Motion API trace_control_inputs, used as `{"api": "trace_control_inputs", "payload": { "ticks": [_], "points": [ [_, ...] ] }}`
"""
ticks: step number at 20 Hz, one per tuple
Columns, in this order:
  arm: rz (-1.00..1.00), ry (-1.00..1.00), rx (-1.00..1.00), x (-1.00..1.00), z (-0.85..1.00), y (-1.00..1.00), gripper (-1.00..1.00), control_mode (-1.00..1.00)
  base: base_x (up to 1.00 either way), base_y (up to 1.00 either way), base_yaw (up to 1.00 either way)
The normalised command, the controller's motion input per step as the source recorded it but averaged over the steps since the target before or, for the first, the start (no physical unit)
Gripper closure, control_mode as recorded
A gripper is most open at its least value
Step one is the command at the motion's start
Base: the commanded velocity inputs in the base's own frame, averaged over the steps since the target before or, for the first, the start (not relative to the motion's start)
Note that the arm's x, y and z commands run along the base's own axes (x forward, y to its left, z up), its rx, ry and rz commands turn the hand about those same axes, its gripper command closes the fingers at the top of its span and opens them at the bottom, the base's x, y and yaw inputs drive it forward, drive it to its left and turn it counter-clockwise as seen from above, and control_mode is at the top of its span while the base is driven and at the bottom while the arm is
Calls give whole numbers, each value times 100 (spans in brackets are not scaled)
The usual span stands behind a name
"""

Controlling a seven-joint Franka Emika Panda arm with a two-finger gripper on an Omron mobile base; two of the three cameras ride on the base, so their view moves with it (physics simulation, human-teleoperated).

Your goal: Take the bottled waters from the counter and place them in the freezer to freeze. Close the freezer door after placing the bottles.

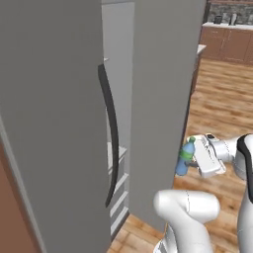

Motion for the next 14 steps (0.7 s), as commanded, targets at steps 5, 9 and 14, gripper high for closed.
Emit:
{"api": "trace_control_inputs", "payload": {
  "ticks": [5,9,14],
  "points": [
    [0,0,0,0,0,0,100,100,49,3,0],
    [0,0,0,0,0,0,100,100,51,18,-5],
    [0,0,0,0,0,0,100,100,47,30,-8]
  ]
}}
